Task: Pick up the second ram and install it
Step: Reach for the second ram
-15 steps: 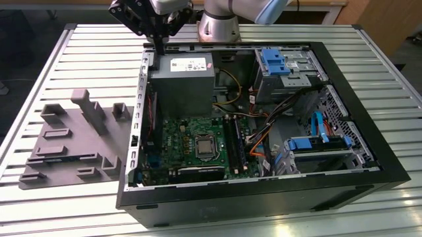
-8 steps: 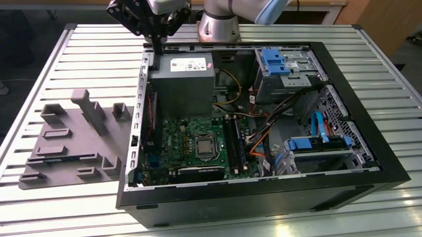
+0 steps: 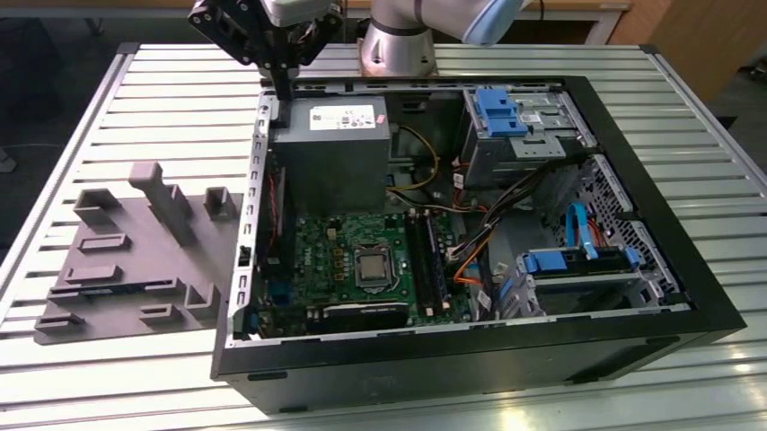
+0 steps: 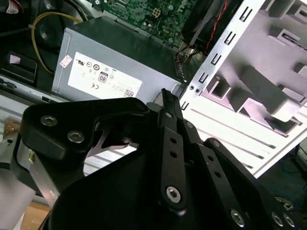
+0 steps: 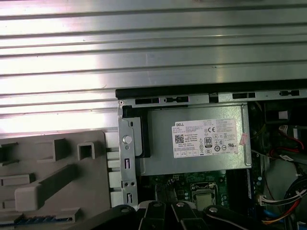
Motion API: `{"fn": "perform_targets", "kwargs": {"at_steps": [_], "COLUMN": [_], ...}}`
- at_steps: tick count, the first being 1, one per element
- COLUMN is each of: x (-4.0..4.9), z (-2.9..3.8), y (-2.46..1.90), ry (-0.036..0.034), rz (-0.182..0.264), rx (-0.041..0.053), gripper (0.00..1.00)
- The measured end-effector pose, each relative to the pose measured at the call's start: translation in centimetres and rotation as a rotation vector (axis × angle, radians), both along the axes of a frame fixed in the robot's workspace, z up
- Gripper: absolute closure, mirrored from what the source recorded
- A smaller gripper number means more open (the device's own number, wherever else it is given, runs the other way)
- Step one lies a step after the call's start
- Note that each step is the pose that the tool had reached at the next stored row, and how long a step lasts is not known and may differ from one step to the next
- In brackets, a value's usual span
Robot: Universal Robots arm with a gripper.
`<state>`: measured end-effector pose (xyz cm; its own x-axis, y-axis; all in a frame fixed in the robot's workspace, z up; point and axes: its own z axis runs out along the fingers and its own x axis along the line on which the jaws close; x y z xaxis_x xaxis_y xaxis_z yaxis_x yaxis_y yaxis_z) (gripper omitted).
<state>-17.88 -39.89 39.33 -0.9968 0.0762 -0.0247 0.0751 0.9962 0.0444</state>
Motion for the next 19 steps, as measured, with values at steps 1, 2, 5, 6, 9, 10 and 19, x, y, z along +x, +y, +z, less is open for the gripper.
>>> {"fn": "perform_targets", "kwargs": {"at_steps": [1,2,5,6,9,10,19], "x": [-0.06,-0.11,-0.3,-0.35,-0.53,-0.58,-1.0], "z": [0.0,-0.01,0.0,0.0,0.0,0.0,0.0], "y": [0.0,0.0,0.0,0.0,0.0,0.0,0.0], "ry": [-0.0001,-0.0001,-0.0001,-0.0001,-0.0001,0.0,-0.0001], "rz": [0.0,0.0,0.0,0.0,0.0,0.0,0.0], "rx": [0.0,0.0001,0.0,0.0,0.0,0.0,0.0001], "gripper": [0.89,0.89,0.89,0.89,0.89,0.89,0.89]}}
